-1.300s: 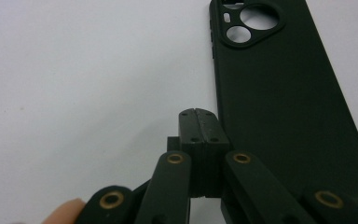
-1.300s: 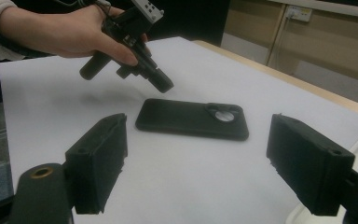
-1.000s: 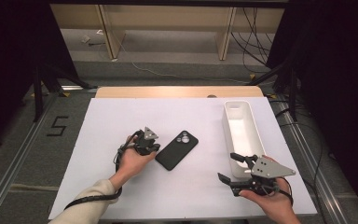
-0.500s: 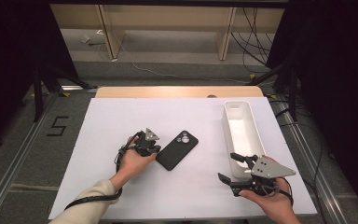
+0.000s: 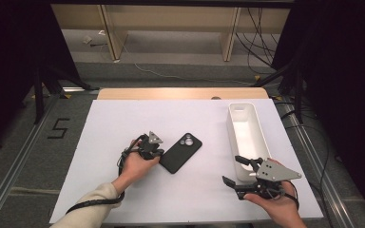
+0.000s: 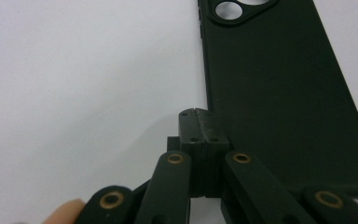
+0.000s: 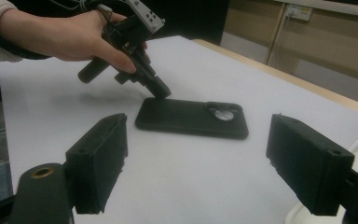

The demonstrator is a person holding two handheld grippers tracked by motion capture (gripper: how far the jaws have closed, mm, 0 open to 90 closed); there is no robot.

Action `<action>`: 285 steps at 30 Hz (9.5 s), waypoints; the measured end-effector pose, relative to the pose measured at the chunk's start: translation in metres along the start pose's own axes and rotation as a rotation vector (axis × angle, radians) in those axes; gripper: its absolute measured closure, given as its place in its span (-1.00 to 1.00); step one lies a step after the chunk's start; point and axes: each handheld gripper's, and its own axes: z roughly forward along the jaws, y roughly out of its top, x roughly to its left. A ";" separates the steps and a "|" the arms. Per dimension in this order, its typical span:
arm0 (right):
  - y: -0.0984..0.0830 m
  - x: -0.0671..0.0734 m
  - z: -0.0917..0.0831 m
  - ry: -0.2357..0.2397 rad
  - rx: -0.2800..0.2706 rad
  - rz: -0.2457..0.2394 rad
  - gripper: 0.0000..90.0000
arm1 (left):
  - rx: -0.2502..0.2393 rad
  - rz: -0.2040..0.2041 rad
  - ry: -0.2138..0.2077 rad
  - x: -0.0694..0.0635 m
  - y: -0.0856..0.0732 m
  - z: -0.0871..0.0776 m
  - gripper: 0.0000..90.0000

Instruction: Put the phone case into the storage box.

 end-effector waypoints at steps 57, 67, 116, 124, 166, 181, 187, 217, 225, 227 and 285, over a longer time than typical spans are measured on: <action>0.000 -0.001 -0.001 -0.004 -0.004 0.004 -0.52 | -0.022 -0.016 -0.015 -0.004 0.000 -0.012 0.92; 0.000 -0.001 -0.001 -0.004 -0.003 0.006 -0.52 | -0.061 -0.046 -0.025 -0.002 0.003 -0.019 0.63; 0.000 0.000 0.001 -0.009 -0.002 0.009 -0.52 | -0.005 -0.022 -0.099 -0.033 0.027 -0.001 -0.99; -0.001 0.000 0.001 -0.007 0.000 0.009 -0.52 | 0.042 -0.014 -0.093 -0.035 0.030 0.007 -0.96; -0.001 -0.001 0.001 -0.004 0.004 0.004 -0.52 | 0.176 0.024 -0.087 -0.042 0.035 0.028 -0.93; -0.001 0.000 0.001 -0.005 0.002 0.005 -0.52 | 0.188 0.027 -0.071 -0.045 0.037 0.026 -0.82; -0.001 0.000 0.001 -0.004 0.005 0.005 -0.52 | 0.185 0.019 -0.066 -0.045 0.036 0.026 -0.80; -0.001 -0.001 0.001 -0.005 0.001 0.010 -0.52 | 0.151 -0.011 -0.064 -0.043 0.033 0.023 -0.70; -0.001 -0.001 0.000 -0.005 0.001 0.010 -0.52 | 0.138 -0.017 -0.058 -0.042 0.032 0.021 -0.68; -0.001 -0.001 0.000 -0.005 0.001 0.010 -0.52 | 0.132 -0.019 -0.052 -0.042 0.032 0.021 -0.68; -0.001 -0.003 0.001 -0.022 -0.004 0.016 -0.52 | -0.078 -0.019 -0.044 -0.039 0.037 -0.025 -0.64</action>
